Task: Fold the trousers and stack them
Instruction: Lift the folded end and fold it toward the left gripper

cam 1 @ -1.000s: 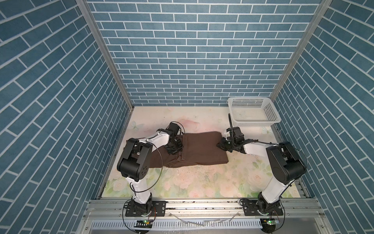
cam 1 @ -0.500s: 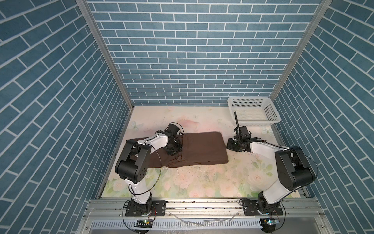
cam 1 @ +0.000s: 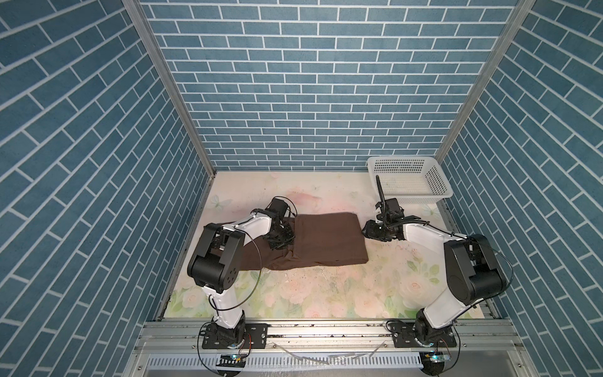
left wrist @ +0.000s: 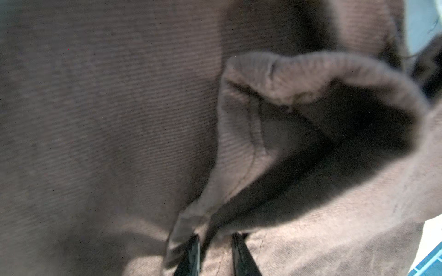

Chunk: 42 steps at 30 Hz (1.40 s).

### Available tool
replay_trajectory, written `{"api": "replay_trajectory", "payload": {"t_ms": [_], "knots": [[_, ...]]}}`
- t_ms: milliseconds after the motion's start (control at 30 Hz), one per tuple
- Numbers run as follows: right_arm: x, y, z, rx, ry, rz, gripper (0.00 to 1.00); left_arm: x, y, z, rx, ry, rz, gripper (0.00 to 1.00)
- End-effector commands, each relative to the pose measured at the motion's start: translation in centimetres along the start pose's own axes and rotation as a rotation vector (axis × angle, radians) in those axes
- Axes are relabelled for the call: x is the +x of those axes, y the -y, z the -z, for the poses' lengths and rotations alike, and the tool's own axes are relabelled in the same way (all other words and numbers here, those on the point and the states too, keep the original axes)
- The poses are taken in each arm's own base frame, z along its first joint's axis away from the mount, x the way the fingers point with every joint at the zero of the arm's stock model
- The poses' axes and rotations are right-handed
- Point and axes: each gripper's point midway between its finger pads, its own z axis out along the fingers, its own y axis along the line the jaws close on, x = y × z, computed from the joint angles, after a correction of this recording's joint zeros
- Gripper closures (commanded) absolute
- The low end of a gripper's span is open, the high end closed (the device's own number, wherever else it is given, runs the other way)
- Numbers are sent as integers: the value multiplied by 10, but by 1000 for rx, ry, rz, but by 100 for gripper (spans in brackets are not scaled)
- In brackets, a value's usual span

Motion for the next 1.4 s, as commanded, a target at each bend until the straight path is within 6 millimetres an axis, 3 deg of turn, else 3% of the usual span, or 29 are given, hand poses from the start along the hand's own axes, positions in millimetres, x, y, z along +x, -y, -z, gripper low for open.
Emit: {"api": "replay_trajectory", "payload": {"t_ms": [0, 100, 400, 467, 567, 667, 833, 1033, 1200, 1367], "knots": [[0, -8, -9, -51, -10, -46, 51, 12, -36, -32, -106, -56, 49, 73], [4, -8, -18, -71, -19, -102, 52, 14, -35, -37, -112, -80, 47, 74], [27, 2, -34, -81, -54, -221, 68, 15, -37, -36, -107, -71, 64, 74], [32, 5, -36, -76, -54, -239, 76, 16, -37, -36, -107, -75, 63, 74], [35, 8, -37, -70, -50, -260, 100, 16, -35, -37, -98, -78, 65, 74], [27, 7, -29, -61, -16, -259, 100, 13, -29, -31, -83, -65, 62, 81], [-11, 18, 21, 105, 91, -177, 100, -4, -4, 7, -29, 19, 6, 81], [-51, 54, 95, 377, 193, -108, 100, -13, 15, 61, 48, 154, -29, 72], [-79, 58, 148, 447, 300, -81, 100, -8, -5, 82, 40, 207, -4, 66], [-97, 34, 187, 410, 360, -54, 100, -1, -49, 72, 2, 182, 76, 67]]}}
